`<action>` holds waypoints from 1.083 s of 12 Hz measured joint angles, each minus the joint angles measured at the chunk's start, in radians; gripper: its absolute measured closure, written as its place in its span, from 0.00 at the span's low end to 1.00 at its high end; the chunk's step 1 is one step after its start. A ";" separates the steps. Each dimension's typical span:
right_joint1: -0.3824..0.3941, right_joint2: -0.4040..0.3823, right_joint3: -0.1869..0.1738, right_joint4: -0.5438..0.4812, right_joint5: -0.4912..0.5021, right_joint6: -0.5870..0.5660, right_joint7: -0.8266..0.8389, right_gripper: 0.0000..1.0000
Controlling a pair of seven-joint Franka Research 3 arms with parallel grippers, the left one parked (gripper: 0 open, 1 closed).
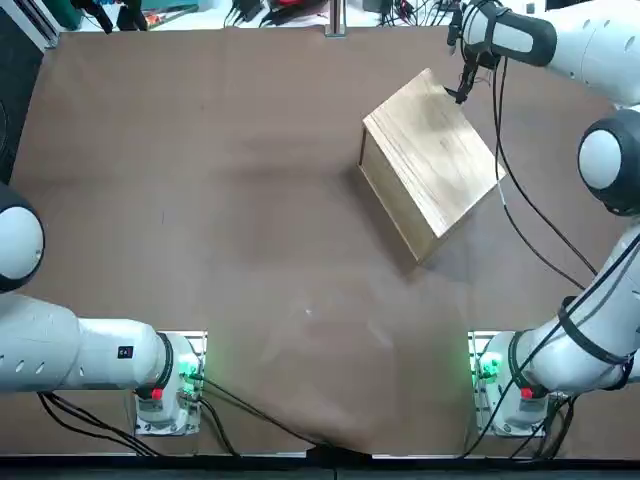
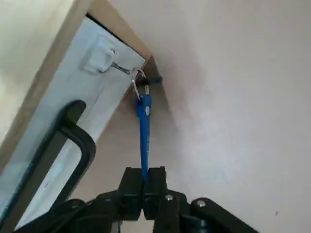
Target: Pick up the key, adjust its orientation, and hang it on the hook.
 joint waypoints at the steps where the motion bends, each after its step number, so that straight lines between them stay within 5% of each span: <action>1: 0.000 0.000 0.000 0.000 0.002 -0.006 0.000 0.96; 13: 0.000 -0.006 0.000 0.005 0.018 -0.029 -0.001 0.96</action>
